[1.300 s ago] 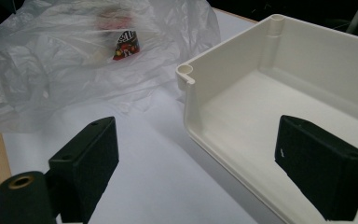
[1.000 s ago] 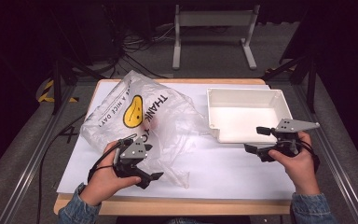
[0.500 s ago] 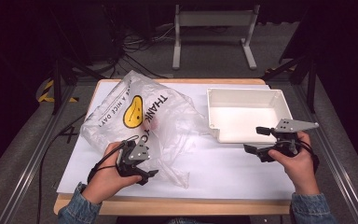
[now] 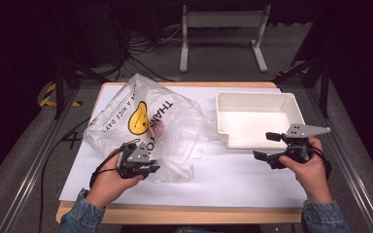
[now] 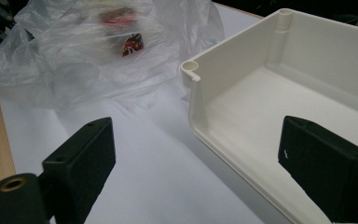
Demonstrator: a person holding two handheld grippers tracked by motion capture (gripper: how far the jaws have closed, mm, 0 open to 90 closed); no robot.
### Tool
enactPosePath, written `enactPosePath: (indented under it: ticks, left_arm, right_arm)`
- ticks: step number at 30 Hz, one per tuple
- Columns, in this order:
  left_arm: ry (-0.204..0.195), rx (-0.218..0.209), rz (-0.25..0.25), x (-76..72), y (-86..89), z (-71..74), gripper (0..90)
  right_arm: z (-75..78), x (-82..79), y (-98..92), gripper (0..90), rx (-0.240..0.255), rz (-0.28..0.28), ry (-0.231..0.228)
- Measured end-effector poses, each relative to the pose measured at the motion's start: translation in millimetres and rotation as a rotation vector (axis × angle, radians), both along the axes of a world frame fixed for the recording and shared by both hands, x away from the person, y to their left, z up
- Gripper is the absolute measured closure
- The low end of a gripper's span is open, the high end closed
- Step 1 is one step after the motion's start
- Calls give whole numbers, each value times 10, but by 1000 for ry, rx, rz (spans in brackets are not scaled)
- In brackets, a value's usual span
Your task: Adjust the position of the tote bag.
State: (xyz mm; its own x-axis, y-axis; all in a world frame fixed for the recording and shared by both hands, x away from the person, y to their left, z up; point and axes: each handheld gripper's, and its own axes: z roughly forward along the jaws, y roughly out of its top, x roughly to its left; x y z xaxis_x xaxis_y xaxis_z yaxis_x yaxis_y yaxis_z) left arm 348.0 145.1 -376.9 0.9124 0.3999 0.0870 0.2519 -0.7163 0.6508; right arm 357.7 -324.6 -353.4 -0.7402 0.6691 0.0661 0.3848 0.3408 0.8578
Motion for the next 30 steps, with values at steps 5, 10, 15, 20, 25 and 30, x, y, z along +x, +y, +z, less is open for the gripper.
enactPosePath:
  ticks: [5, 10, 15, 20, 25, 30]
  left_arm:
    - [-13, -16, -1, -26, 35, 60, 877]
    - [-26, -27, -3, -72, 95, 123, 887]
    - [-33, -35, 13, -114, 189, 154, 889]
    - [-41, -45, 37, -162, 306, 190, 890]
    - [-36, -48, 52, -196, 406, 199, 889]
    - [-37, -57, 70, -233, 460, 194, 884]
  right_arm:
    - [-2, 2, 2, 109, 1, 3, 0]
    - [8, 9, 25, 108, 3, 6, -4]
    - [20, 51, 113, 103, 23, 26, -20]
    - [20, 116, 241, 89, 48, 57, -30]
    - [-3, 183, 361, 67, 62, 73, -45]
    - [-28, 317, 622, 82, 93, 64, -59]
